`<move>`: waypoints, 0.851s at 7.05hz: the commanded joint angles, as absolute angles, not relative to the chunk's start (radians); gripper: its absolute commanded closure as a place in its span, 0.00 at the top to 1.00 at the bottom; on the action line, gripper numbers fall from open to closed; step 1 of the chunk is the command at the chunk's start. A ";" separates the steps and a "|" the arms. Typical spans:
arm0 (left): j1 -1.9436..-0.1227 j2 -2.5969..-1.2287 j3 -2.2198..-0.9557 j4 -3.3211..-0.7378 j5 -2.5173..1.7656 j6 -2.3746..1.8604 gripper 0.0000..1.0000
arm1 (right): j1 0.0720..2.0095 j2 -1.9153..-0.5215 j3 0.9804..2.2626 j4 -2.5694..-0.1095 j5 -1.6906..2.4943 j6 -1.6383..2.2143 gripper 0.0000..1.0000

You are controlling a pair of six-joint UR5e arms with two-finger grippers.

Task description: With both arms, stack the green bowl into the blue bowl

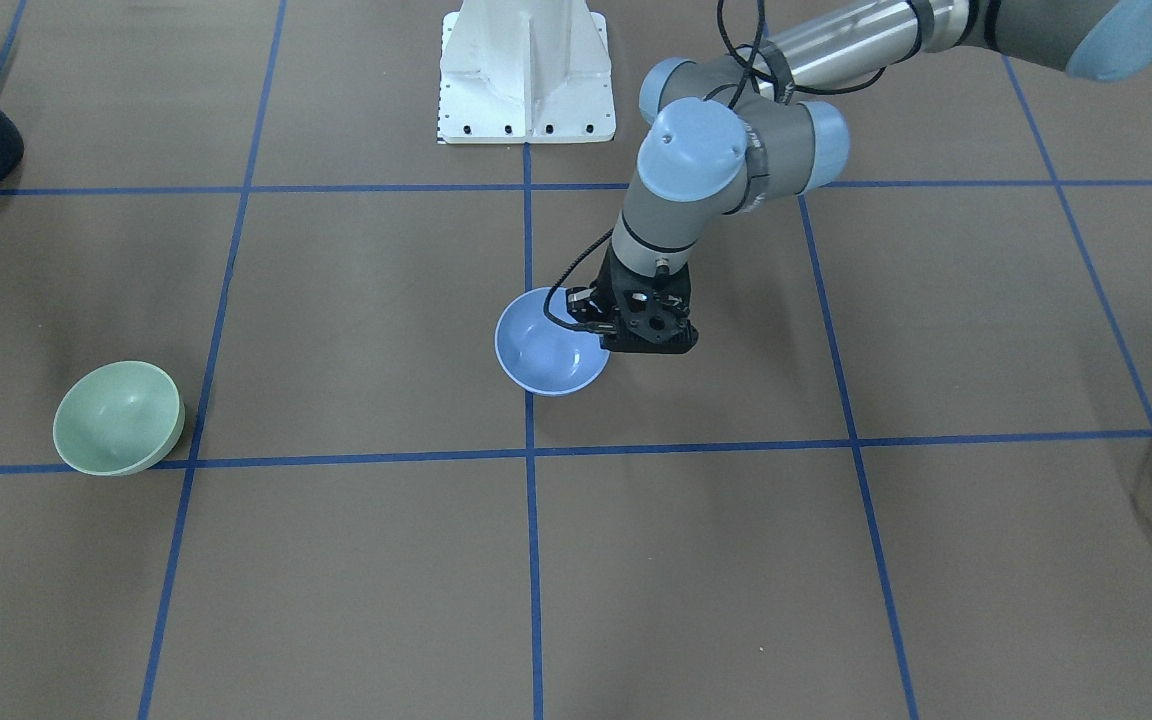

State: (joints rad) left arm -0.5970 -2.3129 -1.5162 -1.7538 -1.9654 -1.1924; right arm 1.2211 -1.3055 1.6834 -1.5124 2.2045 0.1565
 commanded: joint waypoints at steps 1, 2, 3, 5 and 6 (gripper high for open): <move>-0.560 -2.326 -1.502 -1.747 -1.924 -1.193 0.00 | 1.221 -1.305 1.683 -1.513 2.206 0.158 1.00; -0.558 -2.327 -1.502 -1.747 -1.924 -1.193 0.00 | 1.221 -1.305 1.683 -1.513 2.206 0.158 1.00; -0.557 -2.329 -1.502 -1.749 -1.922 -1.192 0.05 | 1.221 -1.305 1.683 -1.513 2.206 0.158 1.00; -0.558 -2.326 -1.511 -1.752 -1.924 -1.165 0.99 | 1.221 -1.305 1.683 -1.513 2.206 0.158 1.00; -0.564 -2.322 -1.534 -1.749 -1.927 -1.155 0.98 | 1.221 -1.305 1.683 -1.513 2.206 0.158 1.00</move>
